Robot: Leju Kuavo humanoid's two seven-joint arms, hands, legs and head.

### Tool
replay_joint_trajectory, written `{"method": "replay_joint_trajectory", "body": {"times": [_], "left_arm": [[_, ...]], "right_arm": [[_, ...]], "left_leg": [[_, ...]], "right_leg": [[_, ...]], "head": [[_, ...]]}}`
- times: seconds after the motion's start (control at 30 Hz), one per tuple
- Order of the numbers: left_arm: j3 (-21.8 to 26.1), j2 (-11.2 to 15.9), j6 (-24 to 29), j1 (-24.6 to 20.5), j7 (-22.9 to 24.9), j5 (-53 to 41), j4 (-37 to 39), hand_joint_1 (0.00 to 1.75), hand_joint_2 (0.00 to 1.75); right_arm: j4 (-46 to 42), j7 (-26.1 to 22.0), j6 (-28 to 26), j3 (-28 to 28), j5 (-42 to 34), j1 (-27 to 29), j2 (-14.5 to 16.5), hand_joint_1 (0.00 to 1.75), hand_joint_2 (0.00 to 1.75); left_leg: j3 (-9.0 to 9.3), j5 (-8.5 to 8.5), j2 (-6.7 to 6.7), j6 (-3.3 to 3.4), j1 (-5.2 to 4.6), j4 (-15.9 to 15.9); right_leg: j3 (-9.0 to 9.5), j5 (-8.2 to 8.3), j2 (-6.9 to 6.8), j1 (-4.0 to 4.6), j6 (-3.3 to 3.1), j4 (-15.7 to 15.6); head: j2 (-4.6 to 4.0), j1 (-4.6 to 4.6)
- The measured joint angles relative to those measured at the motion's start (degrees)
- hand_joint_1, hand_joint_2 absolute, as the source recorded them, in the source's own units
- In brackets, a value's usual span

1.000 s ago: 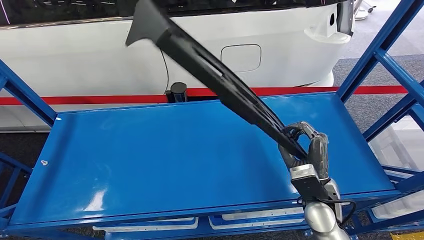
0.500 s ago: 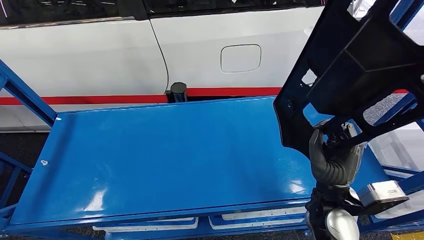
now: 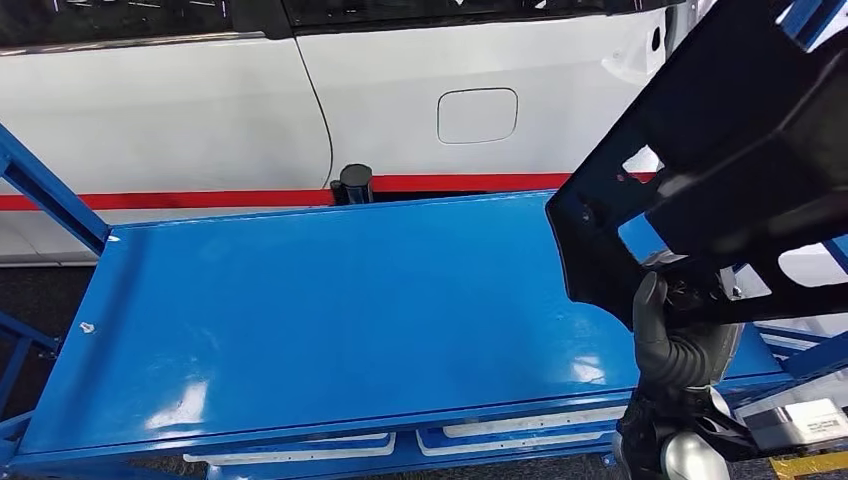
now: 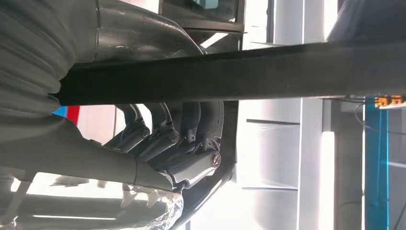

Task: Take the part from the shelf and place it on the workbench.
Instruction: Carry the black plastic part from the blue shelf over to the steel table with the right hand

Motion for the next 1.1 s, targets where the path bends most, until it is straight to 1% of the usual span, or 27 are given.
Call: {"method": "replay_joint_trajectory", "body": {"times": [0.03,0.07,0.1,0.13,0.17,0.2,0.23,0.3,0.33,0.4,0.47,0.5,0.53,0.57,0.6,0.67,0.7,0.73,0.8,0.83,0.87,0.9,0.97,1.0,1.03,1.07,1.1], "left_arm": [[0.1,0.0,0.0,0.0,0.0,0.0,0.0,0.0,1.75],[0.1,-0.1,0.0,0.0,-0.1,0.0,0.0,0.0,1.75],[0.1,-0.1,0.0,0.0,-0.1,0.0,0.0,0.0,1.75],[0.2,-0.1,0.0,0.0,-0.1,0.0,0.0,0.0,1.75],[0.2,-0.1,0.0,0.0,-0.2,0.0,0.0,0.0,1.75],[0.3,-0.1,0.0,0.0,-0.3,0.0,0.0,0.0,1.75],[0.4,-0.1,0.0,-0.1,-0.4,0.0,0.0,0.0,1.75],[0.5,-0.1,0.0,0.0,-0.5,0.0,0.0,0.0,1.75],[0.6,-0.1,0.0,0.1,-0.5,0.0,0.0,0.0,1.75],[0.7,-0.1,0.0,0.1,-0.5,0.1,0.0,0.0,1.75],[0.7,-0.1,0.0,-0.1,-0.5,0.1,0.0,0.0,1.75],[0.7,-0.1,0.0,-0.1,-0.5,0.2,0.0,0.0,1.75],[0.7,-0.1,0.0,-0.1,-0.5,0.2,0.0,0.0,1.75],[0.8,-0.2,0.0,-0.1,-0.5,0.2,0.0,0.0,1.75],[0.8,-0.2,0.0,-0.1,-0.5,0.3,0.0,0.0,1.75],[0.9,-0.1,0.0,-0.2,-0.5,0.3,0.0,0.0,1.75],[0.9,-0.1,0.0,-0.2,-0.6,0.3,0.0,0.0,1.75],[0.9,0.0,0.0,-0.2,-0.6,0.3,-0.1,0.0,1.75],[0.9,0.0,0.0,-0.2,-0.6,0.3,-0.1,0.0,1.75],[0.9,-0.1,0.0,-0.2,-0.6,0.3,0.0,0.0,1.75],[0.9,-0.1,0.0,-0.2,-0.7,0.3,0.0,0.0,1.75],[0.9,-0.1,0.0,-0.2,-0.7,0.3,0.0,0.0,1.75],[0.9,0.0,0.0,-0.2,-0.7,0.3,-0.1,0.0,1.75],[0.9,0.0,0.0,-0.2,-0.8,0.3,-0.1,0.0,1.75],[0.9,-0.1,0.0,-0.2,-0.8,0.3,0.0,0.0,1.75],[0.9,-0.1,-0.1,-0.2,-0.8,0.3,0.0,0.0,1.75],[0.9,-0.1,-0.1,-0.2,-0.8,0.3,0.0,0.0,1.75]], "right_arm": [[0.0,0.0,-0.1,0.0,0.0,0.2,0.0,1.75,1.75],[0.0,0.0,-0.1,0.0,-0.1,0.2,-0.1,1.75,1.75],[0.0,0.0,-0.2,0.0,-0.1,0.3,-0.1,1.75,1.75],[0.0,0.0,-0.3,0.1,-0.1,0.3,-0.1,1.75,1.75],[-0.1,0.0,-0.3,0.1,-0.1,0.4,-0.1,1.75,1.75],[-0.1,0.0,-0.4,0.1,-0.1,0.4,-0.1,1.75,1.75],[-0.2,-0.1,-0.4,0.1,-0.2,0.6,-0.1,1.75,1.75],[-0.3,-0.1,-0.5,0.2,-0.2,0.6,-0.2,1.75,1.75],[-0.3,-0.1,-0.5,0.2,-0.2,0.7,-0.2,1.75,1.75],[-0.4,-0.1,-0.5,0.2,-0.2,0.7,-0.2,1.75,1.75],[-0.5,-0.1,-0.5,0.2,-0.2,0.8,-0.1,1.75,1.75],[-0.5,-0.1,-0.5,0.2,-0.2,0.8,-0.1,1.75,1.75],[-0.5,-0.1,-0.5,0.2,-0.2,0.8,-0.1,1.75,1.75],[-0.5,0.0,-0.5,0.2,-0.2,0.8,-0.1,1.75,1.75],[-0.5,0.0,-0.5,0.2,-0.3,0.8,-0.1,1.75,1.75],[-0.6,0.0,-0.6,0.2,-0.3,0.7,-0.1,1.75,1.75],[-0.7,0.0,-0.6,0.2,-0.3,0.7,-0.1,1.75,1.75],[-0.7,0.0,-0.6,0.2,-0.3,0.7,-0.1,1.75,1.75],[-0.8,0.0,-0.6,0.3,-0.4,0.7,-0.1,1.75,1.75],[-0.8,0.0,-0.6,0.3,-0.4,0.7,-0.1,1.75,1.75],[-0.8,0.0,-0.6,0.3,-0.5,0.7,-0.1,1.75,1.75],[-0.8,0.0,-0.5,0.3,-0.5,0.8,-0.2,1.75,1.75],[-0.8,0.1,-0.5,0.3,-0.8,0.9,-0.2,1.75,1.75],[-0.8,0.1,-0.4,0.3,-0.9,1.0,-0.3,1.75,1.75],[-0.8,0.1,-0.4,0.3,-1.0,1.1,-0.3,1.75,1.75],[-0.8,0.1,-0.3,0.3,-1.0,1.1,-0.3,1.75,1.75],[-0.8,0.1,-0.3,0.3,-1.0,1.1,-0.4,1.75,1.75]], "left_leg": [[-0.11,0.02,0.11,-0.11,0.12,0.1],[-0.21,0.01,0.15,-0.32,0.3,0.2],[-0.33,-0.07,0.12,-0.62,0.5,0.5],[-0.56,-0.18,0.04,-1.04,0.64,0.8],[-0.82,-0.27,-0.1,-1.52,0.67,1.2],[-1.12,-0.32,-0.27,-1.96,0.64,1.6],[-1.45,-0.25,-0.51,-2.37,0.56,1.8],[-2.05,-0.13,-0.82,-2.93,0.66,2.3],[-2.5,-0.74,-0.32,-3.15,0.73,2.9],[-4.25,-4.18,1.6,-3.49,0.83,6.9],[-6.83,-8.71,3.03,-3.76,0.81,13.8],[-7.59,-9.91,3.27,-3.79,0.82,16.5],[-7.52,-10.01,3.39,-3.71,0.81,17.7],[-6.35,-9.05,3.46,-3.51,0.78,16.7],[-4.17,-7.53,3.51,-3.16,0.71,13.8],[1.24,-5.4,3.79,-2.29,0.38,6.0],[2.93,-4.97,3.95,-2.0,0.14,3.3],[3.73,-4.91,4.05,-1.81,-0.12,1.8],[3.31,-4.16,4.03,-1.44,-0.36,1.2],[3.0,-3.56,4.03,-1.17,-0.33,0.8],[2.55,-2.79,4.06,-0.74,-0.22,0.4],[1.97,-1.99,4.1,-0.42,-0.08,0.0],[0.63,-0.84,4.1,-0.07,-0.13,0.0],[-0.09,-0.32,4.09,-0.11,-0.17,0.0],[-0.64,0.13,4.07,-0.14,-0.21,0.1],[-1.29,0.6,4.05,-0.24,-0.2,0.3],[-1.89,1.01,4.0,-0.38,-0.17,0.5]], "right_leg": [[-0.11,0.14,-0.05,-0.15,0.51,0.7],[1.06,1.27,-0.08,-0.33,1.24,-1.3],[3.22,2.85,-0.09,-0.59,2.05,-5.2],[5.53,4.04,0.1,-0.72,2.52,-9.0],[7.14,5.07,0.44,-0.76,2.61,-11.8],[7.99,5.4,0.78,-0.75,2.32,-13.4],[7.95,5.33,1.07,-0.59,1.78,-13.5],[7.24,5.51,0.88,-0.71,0.73,-13.4],[6.88,5.76,0.6,-0.77,0.18,-13.3],[6.1,6.42,-0.1,-0.85,-1.03,-13.4],[5.17,7.02,-0.82,-0.5,-1.86,-13.3],[4.7,7.34,-1.17,-0.29,-2.05,-13.3],[4.25,7.68,-1.45,-0.11,-2.14,-13.3],[3.86,8.01,-1.67,0.05,-2.11,-13.3],[3.52,8.33,-1.83,0.18,-2.02,-13.3],[3.1,8.95,-2.06,0.4,-1.64,-13.3],[2.99,9.28,-2.2,0.47,-1.36,-13.3],[2.92,9.61,-2.36,0.47,-1.01,-13.3],[2.78,10.29,-2.62,0.42,-0.2,-13.5],[2.48,10.16,-2.53,0.37,0.07,-13.4],[1.93,9.24,-2.26,0.39,0.11,-12.6],[1.12,7.47,-1.91,0.44,-0.1,-10.7],[-0.81,2.88,-1.33,0.41,-0.55,-4.1],[-1.38,1.4,-1.24,0.41,-0.45,-0.9],[-1.45,0.81,-1.2,0.4,-0.13,1.2],[-0.34,1.32,-1.18,0.4,0.45,1.0],[1.82,2.44,-1.17,0.38,1.08,-1.3]], "head": [[0.0,-0.01],[0.0,0.0],[0.0,0.01],[0.0,0.05],[0.0,0.06],[0.0,0.09],[0.0,0.04],[0.0,-0.08],[0.0,-0.21],[0.0,-0.46],[0.0,-0.62],[0.0,-0.62],[0.0,-0.63],[0.0,-0.63],[0.0,-0.62],[0.0,-0.58],[0.0,-0.56],[0.0,-0.62],[0.0,-0.73],[0.0,-0.79],[0.0,-0.68],[0.0,-0.57],[0.0,-0.36],[0.0,-0.34],[0.0,-0.34],[0.0,-0.33],[0.0,-0.32]]}}
